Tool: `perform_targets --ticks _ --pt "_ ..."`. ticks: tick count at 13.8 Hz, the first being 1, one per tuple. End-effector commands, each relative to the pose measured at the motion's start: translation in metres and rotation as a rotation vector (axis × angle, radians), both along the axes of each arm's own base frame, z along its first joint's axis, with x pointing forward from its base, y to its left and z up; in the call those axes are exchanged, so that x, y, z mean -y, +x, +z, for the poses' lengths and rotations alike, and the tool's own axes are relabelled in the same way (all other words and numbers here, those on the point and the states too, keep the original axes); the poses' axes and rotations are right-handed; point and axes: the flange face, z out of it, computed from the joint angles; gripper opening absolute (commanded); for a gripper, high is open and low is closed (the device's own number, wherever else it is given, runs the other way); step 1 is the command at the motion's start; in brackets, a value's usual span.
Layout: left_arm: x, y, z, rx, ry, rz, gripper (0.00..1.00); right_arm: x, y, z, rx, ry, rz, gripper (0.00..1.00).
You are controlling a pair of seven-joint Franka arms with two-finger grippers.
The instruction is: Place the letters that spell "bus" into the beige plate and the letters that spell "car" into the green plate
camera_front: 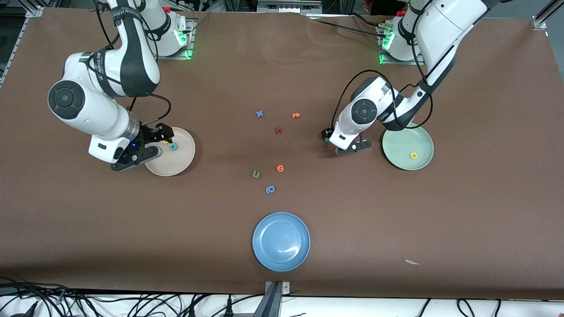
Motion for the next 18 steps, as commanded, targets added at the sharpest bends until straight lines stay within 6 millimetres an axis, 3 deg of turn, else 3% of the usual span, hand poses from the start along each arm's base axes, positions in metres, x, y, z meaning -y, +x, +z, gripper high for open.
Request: perform_targets --ticks 1,4,5,8,11,12,13,14,16,17,18 --pt "0.002 -0.010 0.007 0.013 0.011 0.011 0.84 -0.010 0.025 0.028 0.001 -0.058 -0.138 1.00" --pt "0.009 -0.018 0.003 0.010 0.009 -0.004 0.78 0.017 0.029 0.068 -0.018 -0.054 -0.217 1.00" --pt "0.010 -0.019 0.001 0.006 0.010 0.005 0.77 0.036 0.026 0.092 -0.028 -0.045 -0.246 1.00" --pt "0.012 -0.022 -0.003 0.005 0.006 0.010 0.72 0.062 0.021 0.162 0.017 -0.058 -0.279 1.00" --pt "0.012 -0.021 -0.005 0.002 0.005 0.010 0.57 0.056 0.024 0.170 0.069 -0.115 -0.254 1.00" --pt "0.012 -0.022 -0.005 0.000 0.004 0.011 0.54 0.071 0.022 0.178 0.081 -0.106 -0.263 1.00" --pt "0.011 -0.020 -0.005 0.001 0.005 0.012 0.52 0.075 0.018 0.172 0.049 -0.086 -0.259 1.00" --pt "0.011 -0.020 -0.005 0.003 0.004 0.012 0.51 0.092 0.012 0.166 0.006 -0.058 -0.272 1.00" --pt "0.010 -0.020 -0.005 0.011 0.011 -0.003 0.45 0.156 -0.007 0.138 -0.097 0.007 -0.351 1.00" --pt "0.010 -0.018 -0.005 0.012 0.011 -0.002 0.42 0.174 -0.022 0.124 -0.128 0.037 -0.374 1.00" --pt "0.010 -0.018 -0.005 0.012 0.011 -0.002 0.39 0.176 -0.039 0.120 -0.120 0.053 -0.366 1.00"
